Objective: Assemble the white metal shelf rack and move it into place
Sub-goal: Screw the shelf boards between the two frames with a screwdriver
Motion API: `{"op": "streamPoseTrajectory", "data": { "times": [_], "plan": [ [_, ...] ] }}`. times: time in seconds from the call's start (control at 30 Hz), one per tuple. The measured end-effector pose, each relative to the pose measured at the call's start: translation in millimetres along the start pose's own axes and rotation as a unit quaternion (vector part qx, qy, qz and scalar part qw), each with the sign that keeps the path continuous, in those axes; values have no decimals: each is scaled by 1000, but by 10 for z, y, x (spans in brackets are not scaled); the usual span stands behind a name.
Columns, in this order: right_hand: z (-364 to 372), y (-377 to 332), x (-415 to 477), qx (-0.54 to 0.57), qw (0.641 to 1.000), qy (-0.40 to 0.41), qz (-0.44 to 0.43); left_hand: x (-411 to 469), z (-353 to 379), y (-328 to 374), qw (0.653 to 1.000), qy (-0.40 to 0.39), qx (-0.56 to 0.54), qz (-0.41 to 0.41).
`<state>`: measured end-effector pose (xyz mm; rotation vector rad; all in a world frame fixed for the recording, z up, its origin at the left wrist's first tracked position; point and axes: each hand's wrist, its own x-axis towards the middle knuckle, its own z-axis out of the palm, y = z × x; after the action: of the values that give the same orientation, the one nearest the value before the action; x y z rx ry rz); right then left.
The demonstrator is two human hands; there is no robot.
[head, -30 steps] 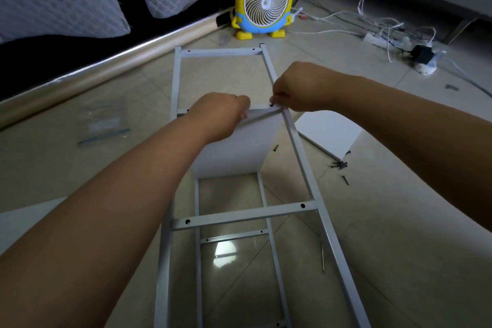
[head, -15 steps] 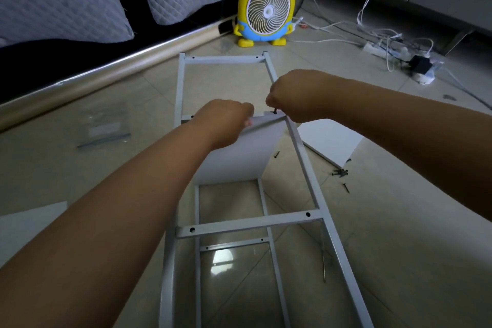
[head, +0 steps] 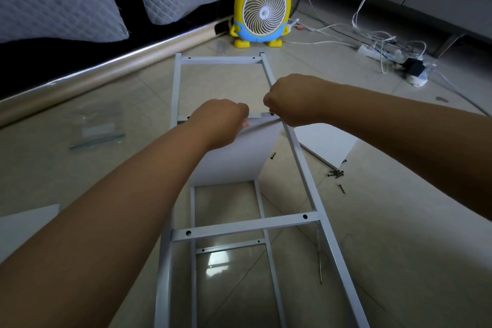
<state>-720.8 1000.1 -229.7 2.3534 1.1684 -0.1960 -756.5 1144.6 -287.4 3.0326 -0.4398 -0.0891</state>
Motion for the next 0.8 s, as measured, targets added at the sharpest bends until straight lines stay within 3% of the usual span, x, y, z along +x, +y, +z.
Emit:
{"op": "streamPoseTrajectory", "data": {
  "times": [0.4, 0.6, 0.8],
  "plan": [
    [162, -45, 1, 158, 976, 67, 133, 37, -75, -21, 998, -7, -62, -20],
    [207, -92, 10, 222, 954, 47, 196, 20, -54, -14, 998, 10, -60, -17],
    [138, -75, 14, 377, 890, -39, 255, -3, -33, -25, 998, 17, -62, -11]
  ]
}}
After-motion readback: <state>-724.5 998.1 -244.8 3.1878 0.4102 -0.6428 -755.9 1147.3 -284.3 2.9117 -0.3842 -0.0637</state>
